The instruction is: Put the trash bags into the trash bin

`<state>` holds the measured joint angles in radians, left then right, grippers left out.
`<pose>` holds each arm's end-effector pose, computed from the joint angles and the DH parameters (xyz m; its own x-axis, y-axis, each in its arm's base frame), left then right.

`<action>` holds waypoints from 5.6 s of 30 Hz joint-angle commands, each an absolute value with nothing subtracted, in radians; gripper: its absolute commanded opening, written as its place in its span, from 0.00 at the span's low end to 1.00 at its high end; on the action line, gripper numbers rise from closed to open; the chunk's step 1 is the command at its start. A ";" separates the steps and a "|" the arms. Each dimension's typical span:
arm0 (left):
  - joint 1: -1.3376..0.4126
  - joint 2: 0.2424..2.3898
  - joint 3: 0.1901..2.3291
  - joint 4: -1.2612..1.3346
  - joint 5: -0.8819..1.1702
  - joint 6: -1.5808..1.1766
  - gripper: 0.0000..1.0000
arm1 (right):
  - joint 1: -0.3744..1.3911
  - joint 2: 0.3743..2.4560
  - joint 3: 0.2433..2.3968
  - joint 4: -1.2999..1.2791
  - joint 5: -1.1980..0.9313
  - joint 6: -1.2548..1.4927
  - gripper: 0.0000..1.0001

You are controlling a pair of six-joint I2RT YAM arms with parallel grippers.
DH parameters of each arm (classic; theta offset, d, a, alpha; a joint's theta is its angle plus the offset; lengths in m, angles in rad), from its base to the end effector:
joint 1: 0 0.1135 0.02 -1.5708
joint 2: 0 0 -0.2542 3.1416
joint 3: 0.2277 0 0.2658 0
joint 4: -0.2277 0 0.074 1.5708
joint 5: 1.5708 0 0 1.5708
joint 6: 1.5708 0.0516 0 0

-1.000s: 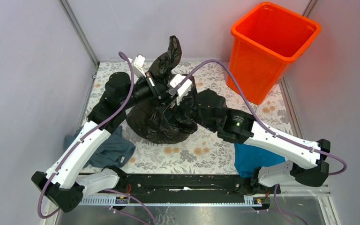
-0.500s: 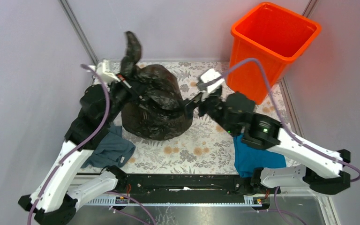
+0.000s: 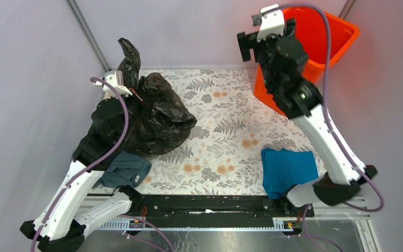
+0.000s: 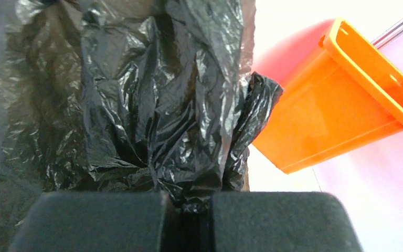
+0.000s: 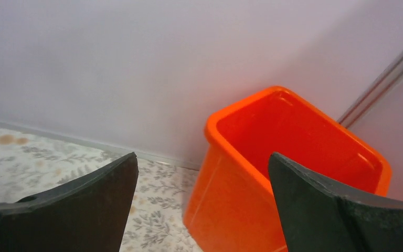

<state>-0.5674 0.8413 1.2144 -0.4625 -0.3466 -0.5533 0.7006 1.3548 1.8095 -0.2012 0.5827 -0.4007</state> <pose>0.1712 -0.0883 0.4423 -0.1797 -0.4715 -0.8633 0.1478 0.8547 -0.4976 0.2363 0.1621 0.5588 0.2277 -0.2341 -0.9452 -0.0459 0.9670 -0.2505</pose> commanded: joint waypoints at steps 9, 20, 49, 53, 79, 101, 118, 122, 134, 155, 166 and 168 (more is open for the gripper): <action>-0.566 0.876 1.226 -0.410 -0.307 -0.471 0.00 | 0.419 1.687 2.102 -0.489 0.567 -0.291 1.00; -0.566 0.895 1.246 -0.425 -0.301 -0.413 0.00 | 0.316 1.829 2.151 -0.471 0.610 -0.734 0.93; -0.566 0.884 1.368 -0.440 -0.356 -0.309 0.00 | 0.425 1.630 1.958 -0.575 0.248 -0.993 0.05; -0.566 0.872 1.389 -0.446 -0.349 -0.322 0.00 | 0.542 1.550 1.880 -0.587 0.225 -1.026 0.01; -0.566 0.781 1.712 -0.443 -0.374 -0.304 0.00 | 1.023 1.350 1.704 -0.471 0.074 -0.660 0.99; -0.566 1.562 2.409 0.508 0.335 -0.559 0.00 | 1.023 0.804 1.196 -0.141 0.027 -0.316 1.00; -0.692 1.836 2.479 0.721 0.147 -0.936 0.00 | 1.023 0.690 1.038 -0.105 0.126 -0.277 1.00; -0.687 1.841 2.386 0.667 0.238 -1.093 0.00 | 1.023 0.672 1.030 -0.087 0.176 -0.233 1.00; -0.619 1.510 1.972 0.456 0.203 -0.988 0.00 | 1.023 0.522 1.093 -0.110 0.402 -0.180 1.00; -0.597 1.344 1.757 0.506 0.284 -1.174 0.00 | 1.023 0.923 1.457 0.059 1.007 -0.369 1.00; -0.581 1.549 2.130 0.348 0.405 -1.071 0.00 | 1.022 0.965 1.403 -0.087 0.305 -0.466 1.00; -0.568 1.552 2.132 0.342 0.403 -1.073 0.00 | 1.022 0.953 1.424 -0.106 0.247 -0.446 1.00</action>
